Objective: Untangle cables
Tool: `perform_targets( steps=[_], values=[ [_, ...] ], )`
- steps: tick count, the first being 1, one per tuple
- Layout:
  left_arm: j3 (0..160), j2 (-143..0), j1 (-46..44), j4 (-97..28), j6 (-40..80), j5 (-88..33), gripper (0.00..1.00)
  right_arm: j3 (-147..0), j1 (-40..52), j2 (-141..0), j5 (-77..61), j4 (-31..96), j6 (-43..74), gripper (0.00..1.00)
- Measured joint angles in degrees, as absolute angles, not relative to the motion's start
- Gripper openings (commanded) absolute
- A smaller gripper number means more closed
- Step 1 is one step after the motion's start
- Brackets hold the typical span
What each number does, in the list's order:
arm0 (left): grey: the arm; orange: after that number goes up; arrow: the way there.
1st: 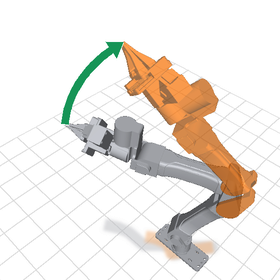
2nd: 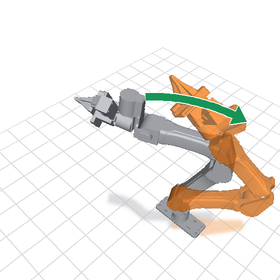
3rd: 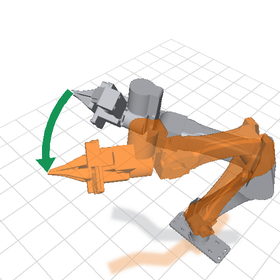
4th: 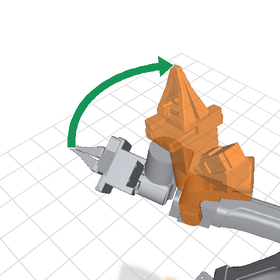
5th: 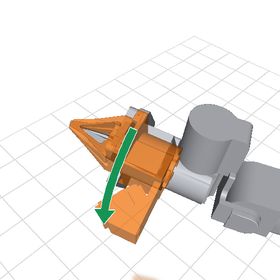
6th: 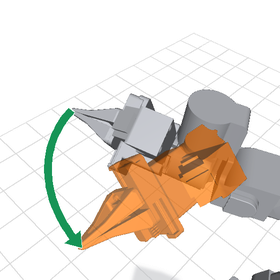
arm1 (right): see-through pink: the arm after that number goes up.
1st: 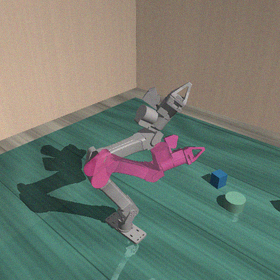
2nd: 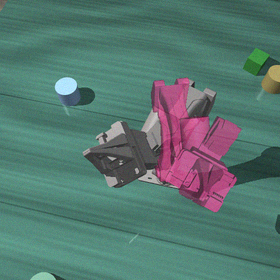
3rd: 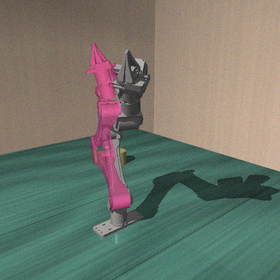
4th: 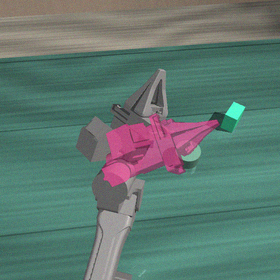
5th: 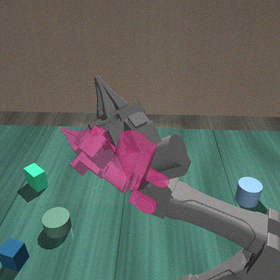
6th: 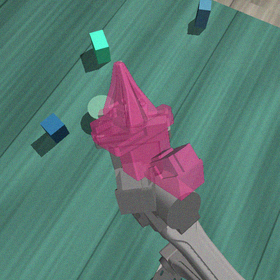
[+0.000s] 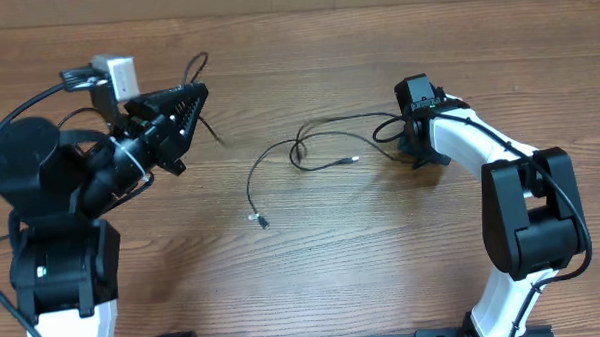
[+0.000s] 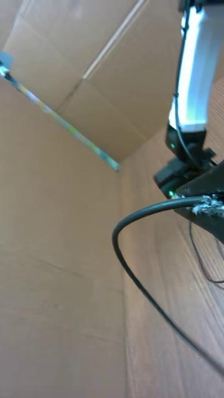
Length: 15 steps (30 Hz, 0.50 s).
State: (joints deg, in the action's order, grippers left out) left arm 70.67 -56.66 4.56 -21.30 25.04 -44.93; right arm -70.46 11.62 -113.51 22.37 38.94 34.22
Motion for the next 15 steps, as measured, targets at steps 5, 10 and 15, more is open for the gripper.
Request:
perform_targets(
  steps=[5,10,15],
  values=[
    [70.67,-55.99,4.56,-22.41,28.80,-44.95,0.04,-70.06,11.57,-113.49,23.24,38.04,34.26,0.15],
    [70.72,-56.03,4.54,-26.17,31.48,-45.17,0.04,-70.06,11.57,-113.49,23.38,38.06,34.22,0.16],
    [70.98,-56.47,4.56,-41.19,31.53,-41.63,0.04,-70.06,11.55,-113.49,23.40,38.11,34.24,0.16]
  ],
)
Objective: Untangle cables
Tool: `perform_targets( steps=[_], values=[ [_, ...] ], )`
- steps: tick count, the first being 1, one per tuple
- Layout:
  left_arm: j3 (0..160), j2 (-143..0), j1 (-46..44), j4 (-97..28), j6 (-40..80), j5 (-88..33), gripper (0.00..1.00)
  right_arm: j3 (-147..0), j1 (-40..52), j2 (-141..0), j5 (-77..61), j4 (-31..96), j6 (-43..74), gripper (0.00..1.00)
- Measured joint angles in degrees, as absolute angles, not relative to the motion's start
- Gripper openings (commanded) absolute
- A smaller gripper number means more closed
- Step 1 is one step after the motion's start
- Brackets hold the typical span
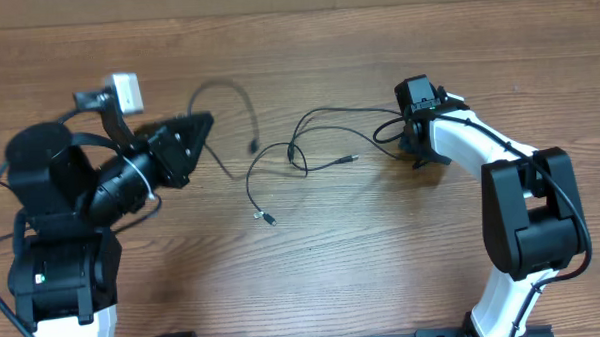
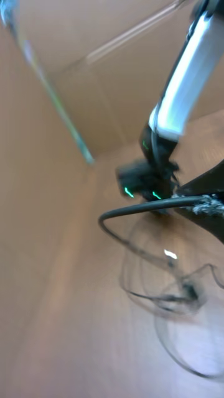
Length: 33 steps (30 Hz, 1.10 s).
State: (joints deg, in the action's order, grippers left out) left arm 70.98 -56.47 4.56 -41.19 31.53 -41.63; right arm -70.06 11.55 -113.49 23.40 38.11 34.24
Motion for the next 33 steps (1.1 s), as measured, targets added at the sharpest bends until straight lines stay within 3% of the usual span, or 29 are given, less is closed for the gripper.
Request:
perform_targets(
  steps=[6,12,22,33],
  values=[
    [70.96,-61.36,4.56,-61.58,28.95,-30.65,0.04,-70.06,11.55,-113.49,23.27,38.11,34.24,0.16],
    [70.91,-69.08,4.56,-72.16,22.13,-21.54,0.04,-70.06,11.53,-113.49,23.03,37.93,34.24,0.16],
    [69.58,-83.33,2.70,-73.34,13.56,-18.13,0.04,-70.02,11.29,-113.40,22.48,37.76,34.28,0.17],
    [69.45,-91.74,-4.71,-64.75,9.85,-16.62,0.04,-70.02,11.25,-113.40,22.48,37.71,34.22,0.18]
  ],
)
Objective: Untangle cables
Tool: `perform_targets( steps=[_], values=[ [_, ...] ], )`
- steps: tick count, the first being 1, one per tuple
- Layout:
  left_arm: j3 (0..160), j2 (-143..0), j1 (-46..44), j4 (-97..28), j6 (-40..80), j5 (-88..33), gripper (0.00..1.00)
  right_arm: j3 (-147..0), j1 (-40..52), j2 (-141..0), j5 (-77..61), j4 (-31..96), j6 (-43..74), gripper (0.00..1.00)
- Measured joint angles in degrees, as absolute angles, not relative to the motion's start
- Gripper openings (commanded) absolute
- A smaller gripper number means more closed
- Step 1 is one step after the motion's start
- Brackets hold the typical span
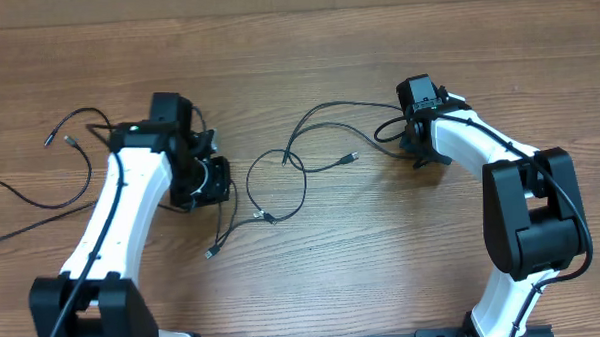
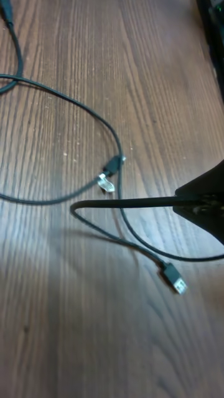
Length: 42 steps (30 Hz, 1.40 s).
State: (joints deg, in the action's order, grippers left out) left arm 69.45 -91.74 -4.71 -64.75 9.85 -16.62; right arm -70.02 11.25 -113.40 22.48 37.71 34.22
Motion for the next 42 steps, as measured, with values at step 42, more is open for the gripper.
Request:
perform_targets(
  steps=[42],
  values=[
    [69.41,-108.88,-21.80,-54.63,30.46,-6.35,0.26,-70.00,10.92,-113.30,21.82,37.58,34.26,0.22]
  ],
)
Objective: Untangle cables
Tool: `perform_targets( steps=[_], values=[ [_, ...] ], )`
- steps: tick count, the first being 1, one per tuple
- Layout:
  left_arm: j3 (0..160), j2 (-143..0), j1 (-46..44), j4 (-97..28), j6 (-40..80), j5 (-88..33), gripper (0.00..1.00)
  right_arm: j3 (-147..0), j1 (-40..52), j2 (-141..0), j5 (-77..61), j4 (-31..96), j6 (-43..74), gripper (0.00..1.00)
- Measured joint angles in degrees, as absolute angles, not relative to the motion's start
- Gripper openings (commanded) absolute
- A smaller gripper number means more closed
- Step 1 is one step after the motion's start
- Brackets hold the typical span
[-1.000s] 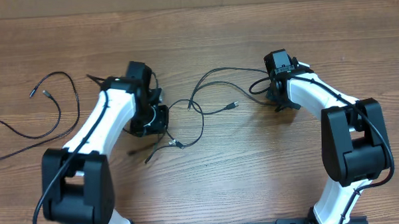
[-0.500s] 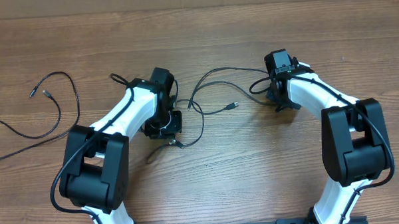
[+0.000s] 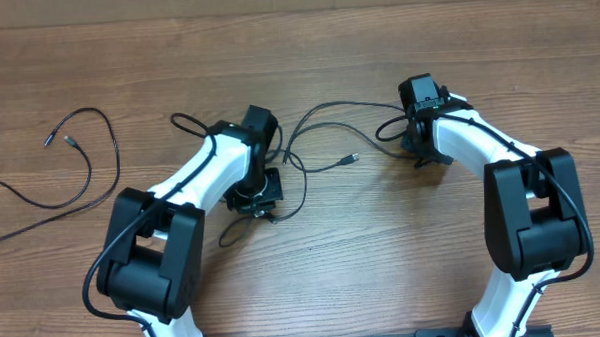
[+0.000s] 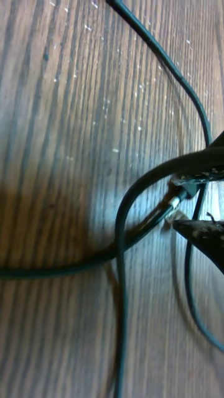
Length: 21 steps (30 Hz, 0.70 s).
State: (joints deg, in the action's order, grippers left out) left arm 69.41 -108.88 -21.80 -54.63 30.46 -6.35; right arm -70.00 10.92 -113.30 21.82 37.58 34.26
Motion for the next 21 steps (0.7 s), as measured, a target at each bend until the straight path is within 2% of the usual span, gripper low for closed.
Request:
perform_targets(
  steps=[6,14,17,21],
  values=[
    [69.41,-108.88,-24.29,-54.63,34.17,-4.69,0.40,-70.00,10.92,-113.30,21.80,37.58,34.26,0.22],
    [69.34,-108.88,-26.65,-55.09,35.86,-2.09,0.42,-70.00,10.92,-113.30,21.80,37.63,34.26,0.22],
    [68.47,-108.88,-26.92,-55.16,38.13,-0.38,0.49,-70.00,10.92,-113.30,21.80,37.60,34.24,0.22],
    [66.22,-108.64,-26.92,-53.89,42.13,1.48,0.52,-70.00,10.92,-113.30,21.80,37.63,34.24,0.22]
  ],
)
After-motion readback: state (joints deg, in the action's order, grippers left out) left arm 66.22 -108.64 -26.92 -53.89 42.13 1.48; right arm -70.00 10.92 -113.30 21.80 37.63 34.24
